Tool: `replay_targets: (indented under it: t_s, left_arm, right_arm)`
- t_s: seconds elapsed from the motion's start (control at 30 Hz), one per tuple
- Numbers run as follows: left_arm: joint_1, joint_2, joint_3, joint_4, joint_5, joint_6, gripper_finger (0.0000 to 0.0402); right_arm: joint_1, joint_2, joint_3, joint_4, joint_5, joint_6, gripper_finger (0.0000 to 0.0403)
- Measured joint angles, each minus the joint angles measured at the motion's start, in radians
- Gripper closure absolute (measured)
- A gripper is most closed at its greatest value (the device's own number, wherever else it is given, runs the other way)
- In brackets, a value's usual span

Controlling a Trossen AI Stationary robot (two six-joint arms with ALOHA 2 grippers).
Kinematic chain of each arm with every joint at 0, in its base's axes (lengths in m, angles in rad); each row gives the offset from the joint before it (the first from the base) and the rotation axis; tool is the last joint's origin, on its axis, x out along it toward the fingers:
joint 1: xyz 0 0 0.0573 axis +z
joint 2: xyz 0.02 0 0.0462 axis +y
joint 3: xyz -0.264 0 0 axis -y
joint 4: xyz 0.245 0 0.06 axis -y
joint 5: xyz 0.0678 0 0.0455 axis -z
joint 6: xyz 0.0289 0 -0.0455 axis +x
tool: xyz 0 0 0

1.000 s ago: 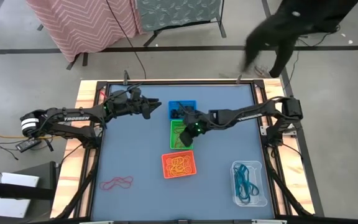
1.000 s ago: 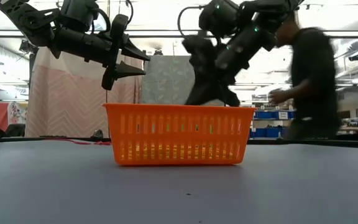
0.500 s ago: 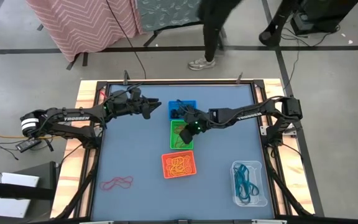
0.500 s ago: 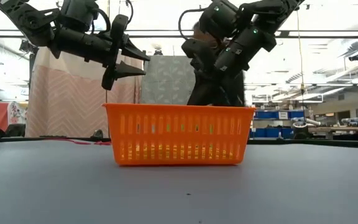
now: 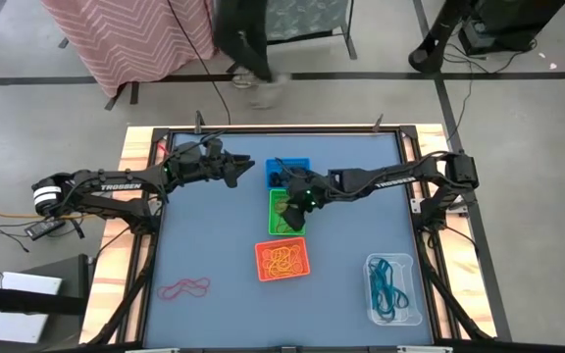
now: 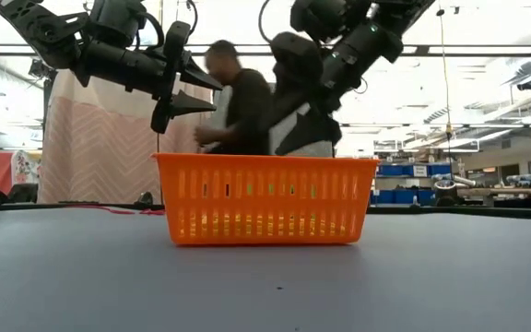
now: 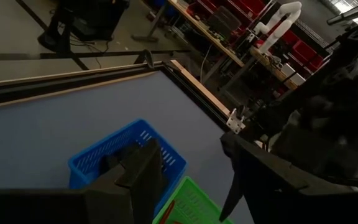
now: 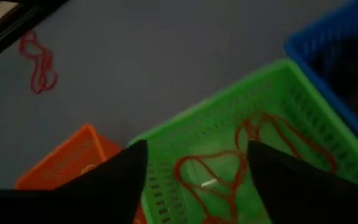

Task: Sort rubber bands into baskets
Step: Put the red rubber band into the green bin

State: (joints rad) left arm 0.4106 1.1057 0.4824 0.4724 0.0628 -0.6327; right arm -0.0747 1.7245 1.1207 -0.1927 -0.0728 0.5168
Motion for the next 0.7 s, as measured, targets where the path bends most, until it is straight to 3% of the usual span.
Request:
replay_targets:
  t_s: [0.1,0.17,0.23,0.37,0.5,0.7]
  left_arm:
    - [0.003,0.000,0.000,0.009,0.009,0.000,0.0200]
    - [0.037,0.000,0.039,-0.068,0.080,0.001,0.0200]
    - [0.093,0.007,0.144,-0.303,0.157,0.040,0.0203]
    - [0.206,0.126,0.418,-0.921,0.170,0.263,0.0211]
    - [0.283,0.289,0.578,-1.227,0.159,0.375,0.0214]
    - [0.296,0.493,0.570,-1.310,0.075,0.500,0.0214]
  right_arm:
    - [-0.008,-0.005,0.047,-0.040,-0.003,-0.054,0.0081]
    - [-0.017,-0.009,0.088,-0.063,0.004,-0.080,0.0064]
    - [-0.027,-0.017,0.117,-0.093,0.015,-0.101,0.0056]
    - [-0.060,-0.018,0.169,-0.126,0.025,-0.127,0.0056]
    - [-0.098,-0.020,0.222,-0.153,-0.005,-0.126,0.0068]
    - [-0.125,-0.095,0.261,-0.175,-0.048,-0.125,0.0084]
